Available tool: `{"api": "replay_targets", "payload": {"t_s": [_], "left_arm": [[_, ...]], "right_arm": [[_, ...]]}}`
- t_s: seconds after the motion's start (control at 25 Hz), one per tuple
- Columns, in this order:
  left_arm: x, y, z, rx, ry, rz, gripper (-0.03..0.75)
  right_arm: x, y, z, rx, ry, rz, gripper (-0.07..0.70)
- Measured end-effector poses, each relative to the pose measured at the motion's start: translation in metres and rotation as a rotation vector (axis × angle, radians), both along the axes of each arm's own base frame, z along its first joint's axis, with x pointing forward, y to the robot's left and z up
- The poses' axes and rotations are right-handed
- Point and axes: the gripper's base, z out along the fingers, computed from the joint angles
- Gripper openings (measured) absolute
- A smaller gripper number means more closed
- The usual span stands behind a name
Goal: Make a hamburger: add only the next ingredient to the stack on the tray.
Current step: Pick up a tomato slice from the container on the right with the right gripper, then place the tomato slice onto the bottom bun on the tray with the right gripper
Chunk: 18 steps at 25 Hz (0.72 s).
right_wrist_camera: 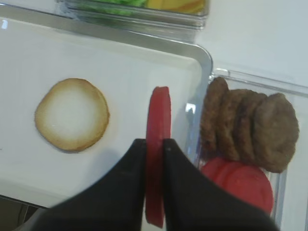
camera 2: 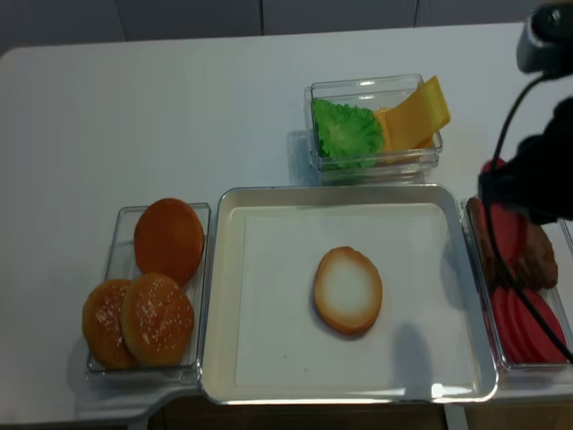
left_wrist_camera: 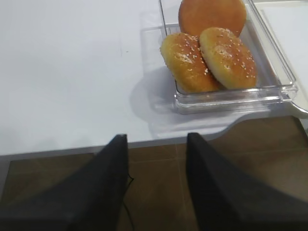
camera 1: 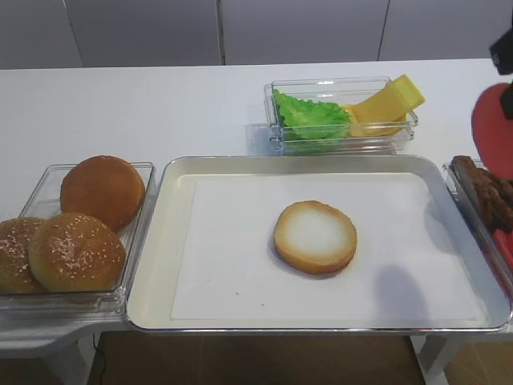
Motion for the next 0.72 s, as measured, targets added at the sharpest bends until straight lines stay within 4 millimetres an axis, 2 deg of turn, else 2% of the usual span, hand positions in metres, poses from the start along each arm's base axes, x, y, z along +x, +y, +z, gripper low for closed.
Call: {"api": "replay_targets", "payload": {"t_s": [0.12,0.32,0.56,0.72], "left_arm": [[0.0,0.0,0.0,0.0,0.0,0.0,0.302],[0.0,0.0,0.0,0.0,0.0,0.0,0.302],[0.0,0.0,0.0,0.0,0.0,0.0,0.302],[0.0,0.0,0.0,0.0,0.0,0.0,0.302]], "right_arm": [[0.004,0.017,0.003,0.004,-0.002,0.057,0.062],[0.019,0.045,-0.012,-0.017,0.037,0.132,0.062],[0.041,0.083,-0.048,-0.07,0.092,0.216,0.062],[0.055,0.094,-0.072,-0.101,0.133,0.225,0.062]]}}
